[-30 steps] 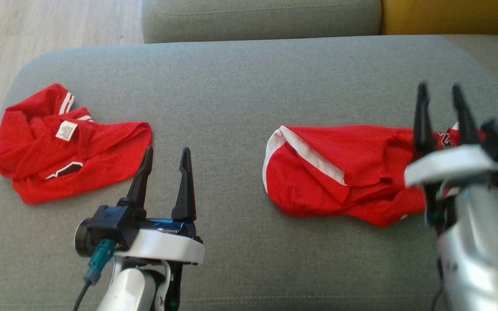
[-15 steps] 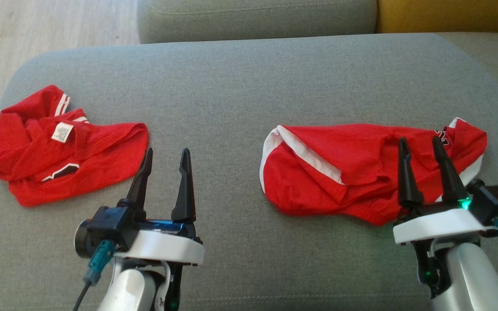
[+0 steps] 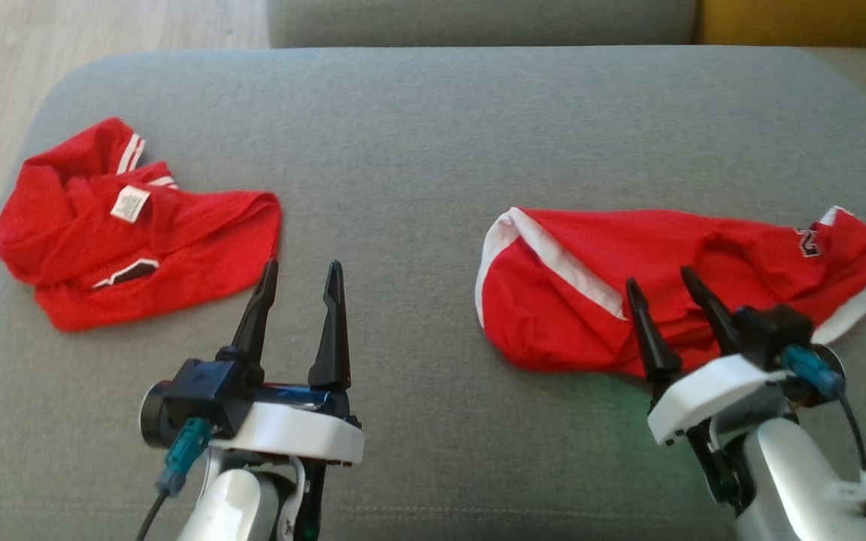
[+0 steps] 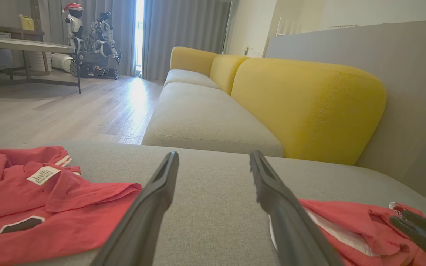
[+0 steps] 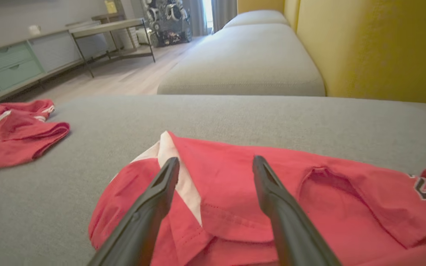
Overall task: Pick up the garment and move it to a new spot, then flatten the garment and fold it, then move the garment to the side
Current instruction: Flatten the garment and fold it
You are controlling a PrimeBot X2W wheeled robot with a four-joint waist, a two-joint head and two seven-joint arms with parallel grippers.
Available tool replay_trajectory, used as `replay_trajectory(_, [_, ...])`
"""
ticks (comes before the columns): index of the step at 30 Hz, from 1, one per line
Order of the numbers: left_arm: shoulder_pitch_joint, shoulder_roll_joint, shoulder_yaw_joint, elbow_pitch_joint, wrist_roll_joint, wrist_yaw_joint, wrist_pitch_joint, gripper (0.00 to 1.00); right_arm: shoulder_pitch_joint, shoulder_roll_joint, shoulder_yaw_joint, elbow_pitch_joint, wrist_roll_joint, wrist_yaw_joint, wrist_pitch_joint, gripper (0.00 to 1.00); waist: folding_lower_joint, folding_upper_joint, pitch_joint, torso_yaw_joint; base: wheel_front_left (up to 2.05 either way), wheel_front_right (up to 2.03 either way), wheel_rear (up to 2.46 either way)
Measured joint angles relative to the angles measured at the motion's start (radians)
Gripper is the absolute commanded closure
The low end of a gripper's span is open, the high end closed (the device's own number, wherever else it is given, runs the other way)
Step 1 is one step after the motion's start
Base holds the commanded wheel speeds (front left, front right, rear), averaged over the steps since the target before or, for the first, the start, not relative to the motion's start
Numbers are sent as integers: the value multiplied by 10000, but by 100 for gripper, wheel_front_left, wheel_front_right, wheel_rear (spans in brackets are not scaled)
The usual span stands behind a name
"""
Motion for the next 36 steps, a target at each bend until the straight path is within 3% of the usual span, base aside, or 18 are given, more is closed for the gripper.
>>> replay_trajectory(18, [-287, 0, -138, -10, -27, 42, 0, 0, -1131, -336, -86, 2107, -798, 0, 479, 0, 0, 0, 652, 730, 0, 0, 0])
replay_trajectory(19, [-287, 0, -155, -12, -27, 56, 0, 0, -1200, -339, -88, 2192, -796, 0, 499, 24, 0, 0, 675, 740, 0, 0, 0])
replay_trajectory(20, [-287, -2, -180, -12, -27, 71, 0, 0, -1252, -343, -86, 2272, -794, 0, 500, 100, 0, 0, 692, 752, 0, 0, 0])
replay_trajectory(28, [-298, -2, -301, -12, -31, 113, 0, 0, -1764, -456, 199, 1927, -495, 0, 142, 100, 0, 0, 781, 804, 0, 0, 0])
replay_trajectory(36, [-453, -2, -593, 25, -176, 151, 0, 0, -3336, -1271, 554, 1310, 1085, 0, 627, 100, 0, 0, 677, 1030, 0, 0, 0])
